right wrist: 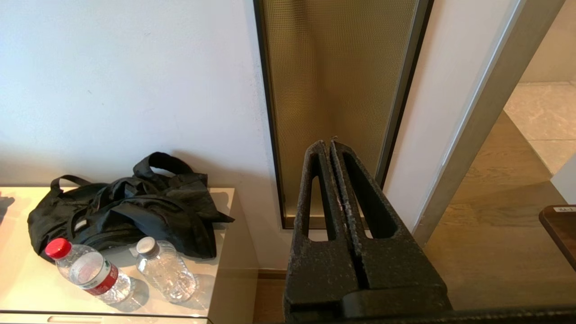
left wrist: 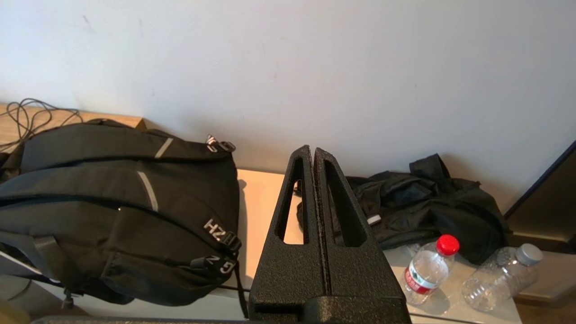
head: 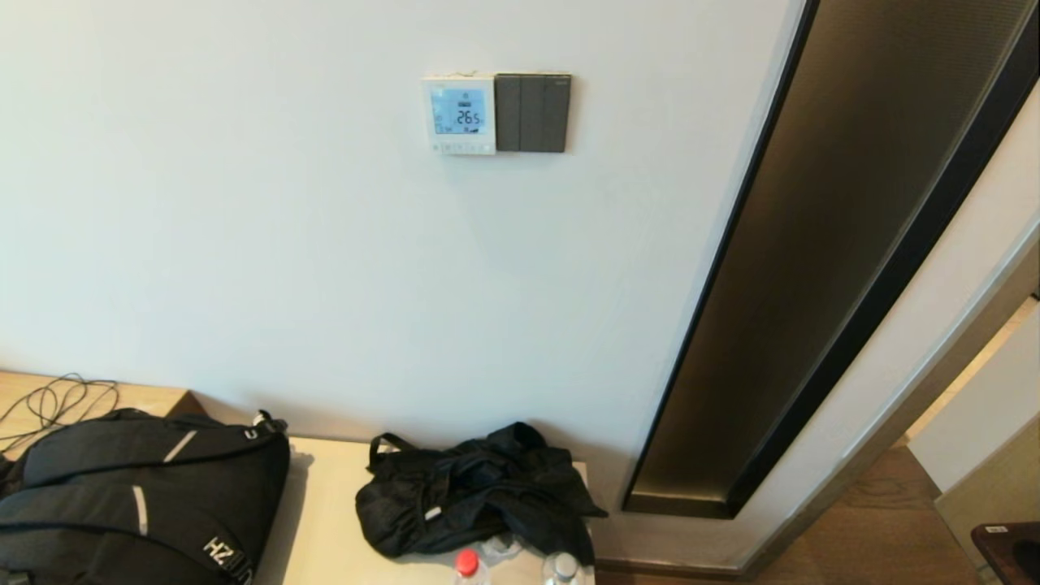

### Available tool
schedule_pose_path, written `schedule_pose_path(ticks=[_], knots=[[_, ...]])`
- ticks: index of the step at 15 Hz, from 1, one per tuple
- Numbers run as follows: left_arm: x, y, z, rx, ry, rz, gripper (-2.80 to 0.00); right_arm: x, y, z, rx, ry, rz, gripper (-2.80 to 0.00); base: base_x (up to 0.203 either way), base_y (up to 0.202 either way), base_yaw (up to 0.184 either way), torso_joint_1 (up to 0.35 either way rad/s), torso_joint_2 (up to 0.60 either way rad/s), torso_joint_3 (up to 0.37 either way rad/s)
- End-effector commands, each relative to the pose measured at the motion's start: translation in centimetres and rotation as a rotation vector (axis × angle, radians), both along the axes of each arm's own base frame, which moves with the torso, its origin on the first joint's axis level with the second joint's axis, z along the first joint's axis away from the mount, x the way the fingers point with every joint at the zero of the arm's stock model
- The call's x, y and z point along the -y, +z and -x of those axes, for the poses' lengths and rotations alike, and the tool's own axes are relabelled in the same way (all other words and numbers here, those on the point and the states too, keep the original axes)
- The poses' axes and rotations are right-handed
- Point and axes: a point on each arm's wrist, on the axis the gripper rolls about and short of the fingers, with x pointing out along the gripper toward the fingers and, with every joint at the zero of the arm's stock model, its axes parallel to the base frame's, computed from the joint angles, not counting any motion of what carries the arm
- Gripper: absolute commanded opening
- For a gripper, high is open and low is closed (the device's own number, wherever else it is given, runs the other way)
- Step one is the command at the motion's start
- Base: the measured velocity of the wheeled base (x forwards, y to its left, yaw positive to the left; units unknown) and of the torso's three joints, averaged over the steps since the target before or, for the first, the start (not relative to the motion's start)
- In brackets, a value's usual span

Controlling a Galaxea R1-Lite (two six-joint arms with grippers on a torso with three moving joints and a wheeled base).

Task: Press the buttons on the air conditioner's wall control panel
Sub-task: Turn off the central air conditioner

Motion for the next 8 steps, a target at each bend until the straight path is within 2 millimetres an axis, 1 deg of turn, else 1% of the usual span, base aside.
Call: schedule_pose_path(ticks=[1,5,6,8], knots=[[0.0,0.0,0.0,-0.001,0.002,-0.006,-2.8,0.0,0.0,0.0,-0.003,0.0,0.001,-2.8,0.0,0.0,0.0,0.0,0.0,0.0],[0.0,0.1,0.1,0.0,0.005,-0.021,-2.8,0.0,0.0,0.0,-0.003,0.0,0.001,-2.8,0.0,0.0,0.0,0.0,0.0,0.0],[0.0,0.4,0.1,0.008,0.004,-0.02,-2.8,0.0,0.0,0.0,-0.003,0.0,0.001,-2.8,0.0,0.0,0.0,0.0,0.0,0.0],[0.0,2.7,0.4,0.046,0.003,-0.007,-2.8,0.0,0.0,0.0,-0.003,0.0,0.001,-2.8,0.0,0.0,0.0,0.0,0.0,0.0]])
